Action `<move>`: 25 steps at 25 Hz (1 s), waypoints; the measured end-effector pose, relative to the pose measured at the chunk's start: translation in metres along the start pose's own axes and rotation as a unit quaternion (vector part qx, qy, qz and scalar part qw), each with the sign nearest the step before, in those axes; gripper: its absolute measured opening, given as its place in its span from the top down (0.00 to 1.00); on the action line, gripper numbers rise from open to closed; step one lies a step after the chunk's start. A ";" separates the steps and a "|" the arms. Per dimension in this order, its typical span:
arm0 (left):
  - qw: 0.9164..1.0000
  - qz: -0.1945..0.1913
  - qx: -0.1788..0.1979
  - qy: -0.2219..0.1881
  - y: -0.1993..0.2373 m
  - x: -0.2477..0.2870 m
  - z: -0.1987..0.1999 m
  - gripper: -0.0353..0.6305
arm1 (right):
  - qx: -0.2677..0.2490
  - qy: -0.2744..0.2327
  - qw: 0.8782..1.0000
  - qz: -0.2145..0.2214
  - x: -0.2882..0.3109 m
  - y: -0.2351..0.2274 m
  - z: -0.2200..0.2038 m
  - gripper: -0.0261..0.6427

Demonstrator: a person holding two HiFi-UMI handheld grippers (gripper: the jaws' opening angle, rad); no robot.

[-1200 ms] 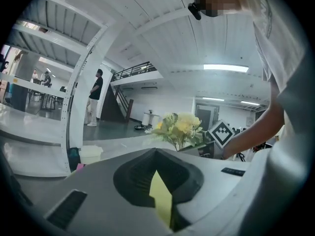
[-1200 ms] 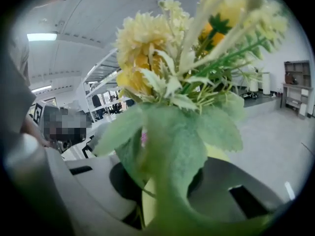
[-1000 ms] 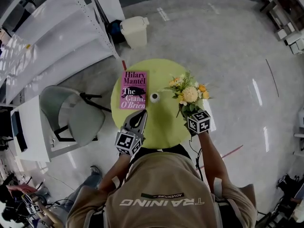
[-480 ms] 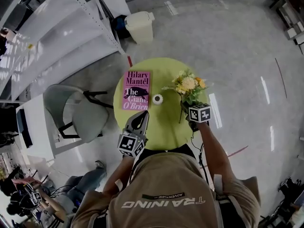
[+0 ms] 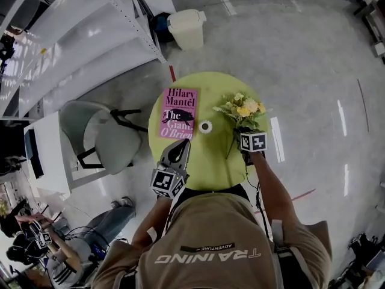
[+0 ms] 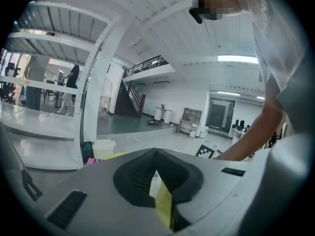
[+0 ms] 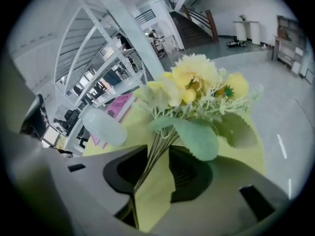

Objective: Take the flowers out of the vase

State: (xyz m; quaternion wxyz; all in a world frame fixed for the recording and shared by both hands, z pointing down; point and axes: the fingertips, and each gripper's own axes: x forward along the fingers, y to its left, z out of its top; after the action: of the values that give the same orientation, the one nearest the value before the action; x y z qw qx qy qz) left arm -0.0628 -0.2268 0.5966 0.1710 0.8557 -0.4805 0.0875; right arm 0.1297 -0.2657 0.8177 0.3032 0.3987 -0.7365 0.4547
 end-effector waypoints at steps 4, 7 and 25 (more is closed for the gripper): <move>1.000 -0.008 0.000 0.002 0.003 0.002 -0.003 0.94 | -0.010 -0.018 0.999 -0.047 -0.003 -0.004 0.002 0.75; 1.000 -0.020 0.003 -0.001 -0.001 0.003 -0.002 0.94 | -0.014 -0.039 0.997 -0.070 -0.013 -0.007 -0.002 0.81; 0.998 -0.048 0.023 -0.035 -0.010 -0.028 0.015 0.94 | -0.081 -0.285 0.944 0.144 -0.142 0.145 0.060 0.96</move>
State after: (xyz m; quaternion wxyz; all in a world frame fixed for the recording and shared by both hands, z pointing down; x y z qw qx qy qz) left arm -0.0688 -0.2053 0.5720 0.1386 0.8839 -0.4425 0.0605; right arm 0.0703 -0.2365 0.6163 0.0433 0.3754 -0.8761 0.2994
